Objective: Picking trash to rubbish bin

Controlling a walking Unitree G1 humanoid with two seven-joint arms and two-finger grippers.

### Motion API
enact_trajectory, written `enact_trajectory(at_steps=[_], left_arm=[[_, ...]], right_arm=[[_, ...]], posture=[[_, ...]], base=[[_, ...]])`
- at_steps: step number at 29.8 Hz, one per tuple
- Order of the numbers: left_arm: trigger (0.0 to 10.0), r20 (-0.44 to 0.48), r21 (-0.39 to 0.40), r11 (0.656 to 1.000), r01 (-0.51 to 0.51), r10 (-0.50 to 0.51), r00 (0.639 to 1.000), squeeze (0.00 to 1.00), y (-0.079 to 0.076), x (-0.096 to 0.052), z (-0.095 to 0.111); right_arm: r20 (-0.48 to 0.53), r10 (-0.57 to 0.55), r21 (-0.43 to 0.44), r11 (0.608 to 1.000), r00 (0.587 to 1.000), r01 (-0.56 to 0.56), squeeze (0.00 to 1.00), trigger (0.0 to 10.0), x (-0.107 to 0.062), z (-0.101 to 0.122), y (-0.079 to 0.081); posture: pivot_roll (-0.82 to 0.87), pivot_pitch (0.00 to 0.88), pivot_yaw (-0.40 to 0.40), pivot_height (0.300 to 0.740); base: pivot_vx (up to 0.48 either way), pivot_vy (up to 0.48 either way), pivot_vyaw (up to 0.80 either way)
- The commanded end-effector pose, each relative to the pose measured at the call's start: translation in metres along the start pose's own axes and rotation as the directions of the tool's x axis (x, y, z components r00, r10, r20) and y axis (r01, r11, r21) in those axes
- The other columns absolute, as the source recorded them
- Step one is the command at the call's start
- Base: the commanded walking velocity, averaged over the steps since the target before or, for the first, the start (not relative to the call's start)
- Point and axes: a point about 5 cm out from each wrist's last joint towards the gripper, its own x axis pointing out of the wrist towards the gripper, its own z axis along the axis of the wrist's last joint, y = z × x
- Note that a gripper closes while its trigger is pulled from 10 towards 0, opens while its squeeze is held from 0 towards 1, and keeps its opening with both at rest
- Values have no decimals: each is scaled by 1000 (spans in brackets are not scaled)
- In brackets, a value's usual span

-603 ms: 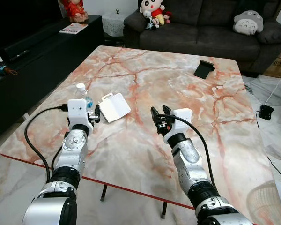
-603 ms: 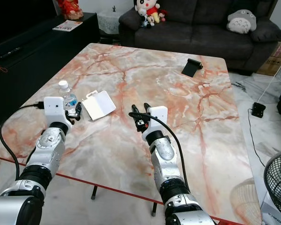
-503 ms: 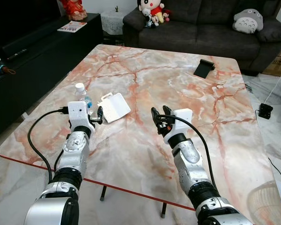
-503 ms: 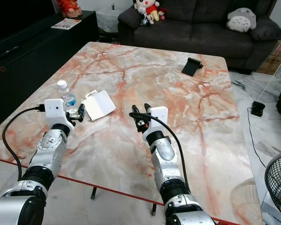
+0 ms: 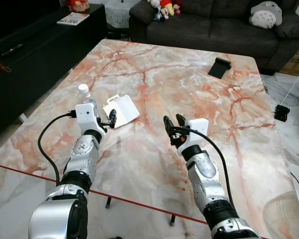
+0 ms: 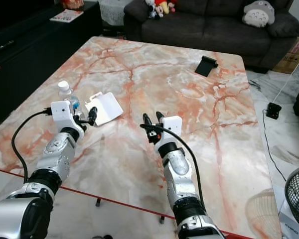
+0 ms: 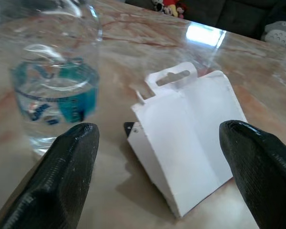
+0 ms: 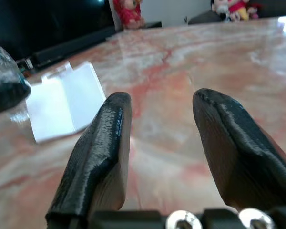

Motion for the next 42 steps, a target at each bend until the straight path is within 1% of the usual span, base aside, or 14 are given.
enact_trajectory(at_steps=[1, 7, 14, 18, 22, 24, 32, 33, 34, 35, 36, 40, 42], left_arm=[[10000, -10, -22, 1000, 9, -10, 1000, 0, -5, 3, 1], [10000, -1, -39, 999, 15, -16, 1000, 0, -8, 8, 7], [10000, 8, -50, 999, 1, -1, 1000, 0, -8, 10, 11], [10000, 26, -52, 998, -38, 40, 999, 0, -6, 13, 17], [10000, 98, -57, 998, -8, 14, 995, 0, -11, 17, 35], [10000, 104, -54, 999, -7, 12, 994, 0, -12, 18, 37], [10000, 81, -71, 997, -9, 14, 997, 0, -12, 19, 35], [2431, 72, -79, 997, 2, 4, 997, 0, -14, 19, 33], [2431, 72, -79, 997, 2, 4, 997, 0, -14, 19, 33], [1373, 69, -81, 997, 5, 1, 998, 0, -14, 19, 33], [0, 63, -86, 996, 8, -3, 998, 0, -15, 19, 31], [0, 36, -108, 994, 19, -16, 999, 0, -18, 18, 24], [0, 17, -139, 990, 24, -22, 1000, 0, -19, 16, 18]], right_arm=[[-2, 12, -17, 1000, 1000, -12, 0, 10000, -2, 2, 0], [-15, 14, -20, 1000, 1000, -14, 0, 10000, -9, 1, 0], [-23, 13, -20, 1000, 1000, -14, 0, 10000, -15, 1, 0], [-41, 14, -20, 1000, 999, -15, 0, 10000, -21, -2, 0], [-43, 19, -15, 1000, 999, -20, 0, 10000, -23, 0, 3], [-46, 20, -14, 1000, 999, -21, 0, 10000, -23, 0, 3], [-56, 21, -14, 1000, 998, -22, 0, 10000, -25, 1, 4], [-59, 17, -17, 1000, 998, -18, 0, 10000, -26, 1, 3], [-59, 17, -17, 1000, 998, -18, 0, 10000, -26, 1, 3], [-60, 15, -18, 1000, 998, -16, 0, 10000, -26, 1, 2], [-64, 12, -20, 1000, 998, -13, 0, 10000, -27, 1, 1], [-70, 6, -23, 1000, 998, -8, 0, 10000, -28, 0, -1], [-74, 6, -23, 1000, 997, -8, 0, 10000, -29, 0, 0]], posture=[[-49, 154, -38, 740], [-61, 169, -44, 740], [-72, 180, -50, 740], [-79, 195, -56, 740], [-80, 200, -57, 740], [-79, 202, -58, 740], [-88, 207, -62, 740], [-95, 211, -64, 740], [-95, 211, -64, 740], [-95, 211, -64, 740], [-95, 213, -63, 740], [-95, 217, -65, 740], [-95, 217, -65, 740]], base=[[0, 0, 0], [0, 0, 0], [0, 0, 0], [0, 0, 0], [0, 0, 0], [0, 0, 0], [0, 0, 0], [0, 0, 0], [0, 0, 0], [0, 0, 0], [0, 0, 0], [0, 0, 0], [0, 0, 0]])
